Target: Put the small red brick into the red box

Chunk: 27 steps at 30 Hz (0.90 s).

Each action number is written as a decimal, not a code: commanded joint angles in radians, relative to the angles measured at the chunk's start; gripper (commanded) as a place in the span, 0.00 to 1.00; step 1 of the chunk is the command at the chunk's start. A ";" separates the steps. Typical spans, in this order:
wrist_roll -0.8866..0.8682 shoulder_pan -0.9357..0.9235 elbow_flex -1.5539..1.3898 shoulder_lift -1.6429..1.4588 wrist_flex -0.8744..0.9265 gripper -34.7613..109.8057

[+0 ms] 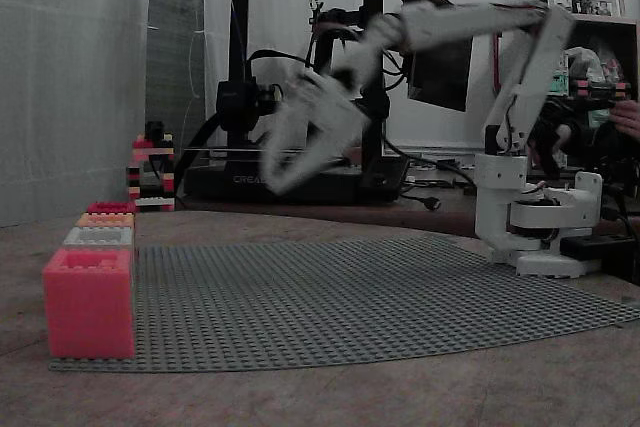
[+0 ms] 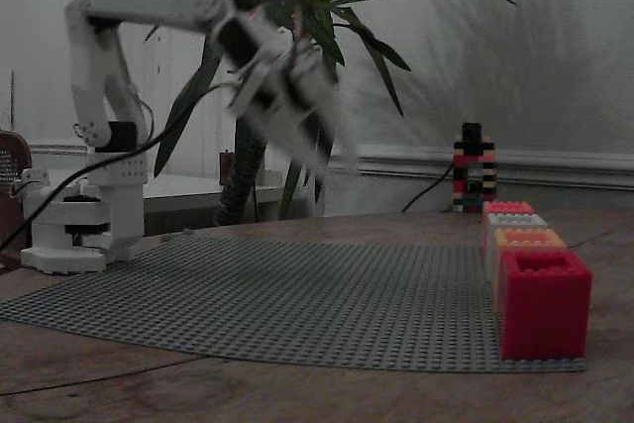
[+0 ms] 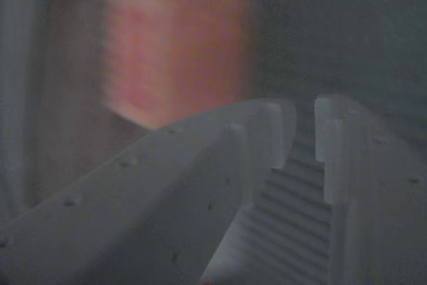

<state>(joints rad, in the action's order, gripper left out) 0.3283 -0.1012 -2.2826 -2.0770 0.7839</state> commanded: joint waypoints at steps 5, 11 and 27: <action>-0.146 0.092 -0.399 -0.514 0.087 0.24; -0.264 0.127 -0.471 -0.716 0.241 0.24; -0.351 0.195 -0.581 -1.103 0.549 0.24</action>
<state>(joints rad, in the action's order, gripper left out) -0.0015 0.0736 -2.8777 -3.1247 1.2839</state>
